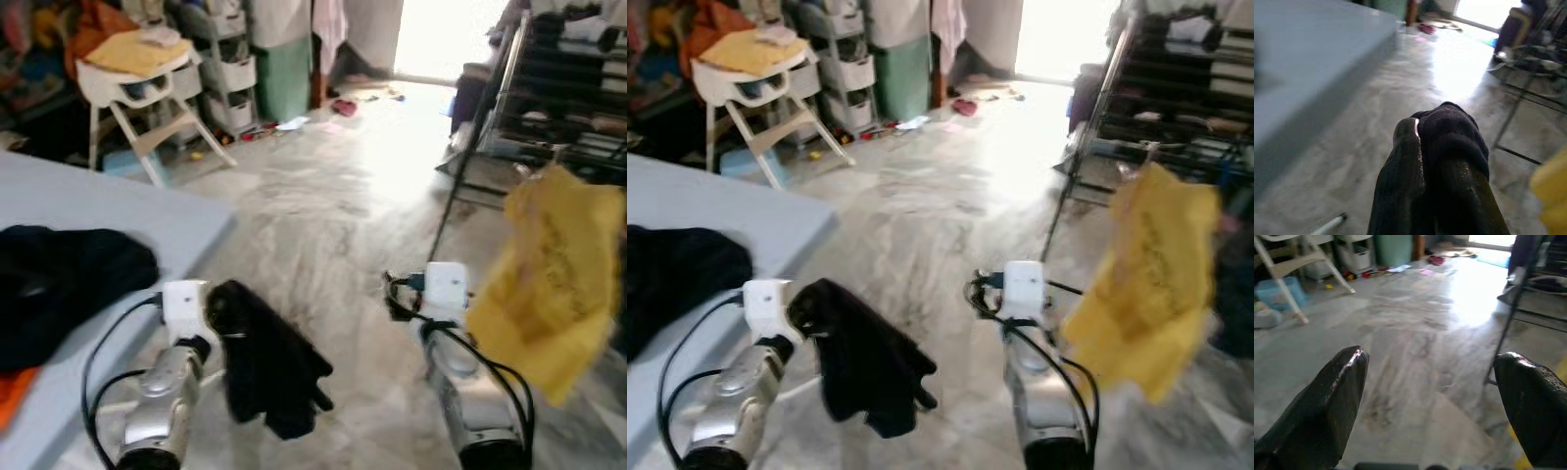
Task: Hang hanger
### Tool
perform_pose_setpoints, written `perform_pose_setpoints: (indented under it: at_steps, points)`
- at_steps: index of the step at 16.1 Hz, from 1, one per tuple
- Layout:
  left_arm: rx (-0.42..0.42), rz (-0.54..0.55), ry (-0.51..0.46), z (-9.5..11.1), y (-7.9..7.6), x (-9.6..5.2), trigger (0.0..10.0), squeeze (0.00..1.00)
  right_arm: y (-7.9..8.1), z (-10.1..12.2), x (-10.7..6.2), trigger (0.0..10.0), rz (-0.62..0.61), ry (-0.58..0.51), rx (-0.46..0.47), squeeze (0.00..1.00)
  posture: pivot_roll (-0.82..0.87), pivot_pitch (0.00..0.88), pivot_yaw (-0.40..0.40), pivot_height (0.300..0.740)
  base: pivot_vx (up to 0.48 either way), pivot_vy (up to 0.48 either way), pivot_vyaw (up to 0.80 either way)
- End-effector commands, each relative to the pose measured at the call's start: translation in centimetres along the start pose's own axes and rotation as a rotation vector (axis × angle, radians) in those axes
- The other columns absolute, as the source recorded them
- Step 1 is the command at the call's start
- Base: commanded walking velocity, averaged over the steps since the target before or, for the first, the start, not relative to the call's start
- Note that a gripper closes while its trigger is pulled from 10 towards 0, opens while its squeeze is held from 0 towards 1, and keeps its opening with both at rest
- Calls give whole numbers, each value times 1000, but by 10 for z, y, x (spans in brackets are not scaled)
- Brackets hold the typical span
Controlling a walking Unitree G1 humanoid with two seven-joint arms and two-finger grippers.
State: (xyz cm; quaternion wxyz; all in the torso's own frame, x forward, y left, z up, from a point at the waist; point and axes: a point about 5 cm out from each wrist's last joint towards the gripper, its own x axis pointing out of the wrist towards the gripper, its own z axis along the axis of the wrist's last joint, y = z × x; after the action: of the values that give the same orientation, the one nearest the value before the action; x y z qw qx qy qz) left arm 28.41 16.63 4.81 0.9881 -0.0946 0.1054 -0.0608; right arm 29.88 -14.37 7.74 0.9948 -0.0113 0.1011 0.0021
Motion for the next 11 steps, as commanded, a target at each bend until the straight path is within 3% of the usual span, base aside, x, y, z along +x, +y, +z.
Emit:
perform_pose_setpoints:
  at_steps: [1, 4, 11]
  points:
    - [10, -36, -36, 7, -11, 3, 10000, 0, -12, 3, 1, 10000, -47, -8, -15, 0, -137, 0, 77, 740, 0, 0, 0]
    - [-13, -70, -38, 5, -21, -1, 10000, 0, -16, 7, 3, 10000, -81, -13, -30, 0, -135, 4, 80, 740, 0, 0, 0]
    - [-95, -54, -14, -8, -18, -8, 10000, 0, -24, 7, 0, 10000, -135, -21, -59, 0, -136, 0, 80, 740, 34, 0, -692]
